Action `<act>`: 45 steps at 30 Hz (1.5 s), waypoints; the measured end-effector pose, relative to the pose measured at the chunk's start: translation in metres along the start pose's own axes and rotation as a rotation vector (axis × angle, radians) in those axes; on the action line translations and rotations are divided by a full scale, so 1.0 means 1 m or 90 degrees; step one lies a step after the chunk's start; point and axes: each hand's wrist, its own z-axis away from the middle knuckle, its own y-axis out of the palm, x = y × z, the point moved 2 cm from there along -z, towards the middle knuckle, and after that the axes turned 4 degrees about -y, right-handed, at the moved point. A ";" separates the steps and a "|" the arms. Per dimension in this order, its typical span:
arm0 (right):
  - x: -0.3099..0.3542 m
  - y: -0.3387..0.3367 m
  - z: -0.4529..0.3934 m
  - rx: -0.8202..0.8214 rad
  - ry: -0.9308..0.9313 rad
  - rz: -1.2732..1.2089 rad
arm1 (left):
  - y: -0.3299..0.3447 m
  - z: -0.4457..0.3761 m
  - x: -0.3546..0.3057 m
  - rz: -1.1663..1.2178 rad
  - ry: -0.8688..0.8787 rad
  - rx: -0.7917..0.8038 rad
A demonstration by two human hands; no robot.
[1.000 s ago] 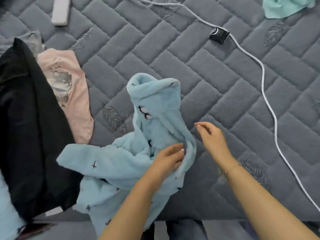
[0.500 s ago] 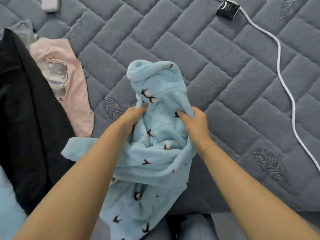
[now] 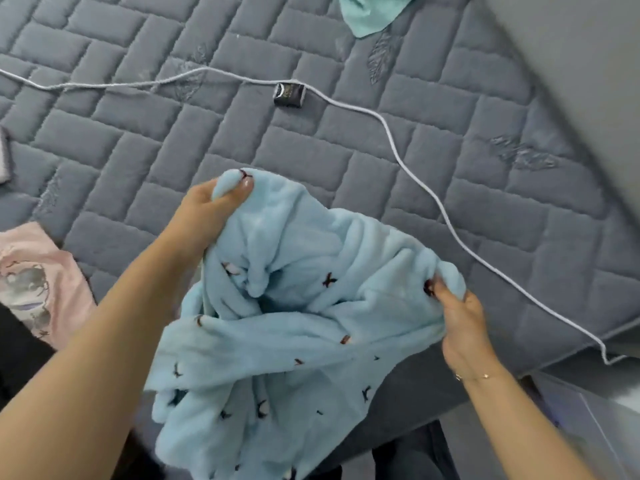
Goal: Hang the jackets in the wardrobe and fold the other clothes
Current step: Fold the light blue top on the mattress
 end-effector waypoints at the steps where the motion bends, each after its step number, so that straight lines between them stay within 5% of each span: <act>1: 0.013 -0.013 -0.004 -0.011 -0.026 0.004 | 0.014 -0.005 -0.024 -0.040 0.023 0.017; 8: 0.115 -0.124 -0.090 -0.055 -0.173 0.145 | 0.137 -0.079 -0.160 -0.206 0.074 0.130; 13: 0.102 -0.153 -0.159 -0.117 -0.045 0.335 | 0.248 -0.105 -0.092 -0.398 -0.141 0.279; 18: 0.077 -0.145 -0.180 -0.187 0.028 0.153 | 0.280 -0.062 -0.031 -0.464 -0.268 0.279; 21: 0.079 -0.141 -0.198 -0.096 0.132 -0.020 | 0.270 -0.053 -0.023 -0.495 -0.250 0.288; 23: 0.083 -0.135 -0.206 -0.035 0.152 -0.059 | 0.268 -0.048 -0.030 -0.377 -0.194 0.286; 29: 0.117 -0.133 -0.158 -0.057 -0.010 -0.230 | 0.226 -0.031 -0.103 0.272 -0.137 0.116; 33: 0.168 -0.133 -0.067 0.013 -0.122 -0.284 | 0.155 -0.001 -0.167 0.397 -0.044 0.152; 40: 0.275 -0.088 0.136 0.156 -0.299 0.068 | 0.033 0.127 -0.257 0.352 0.122 0.267; 43: 0.309 -0.070 0.206 0.043 -0.459 0.373 | -0.019 0.185 -0.294 0.282 0.242 0.290; 45: 0.329 -0.062 0.243 -0.033 -0.581 0.419 | -0.052 0.216 -0.314 0.256 0.305 0.257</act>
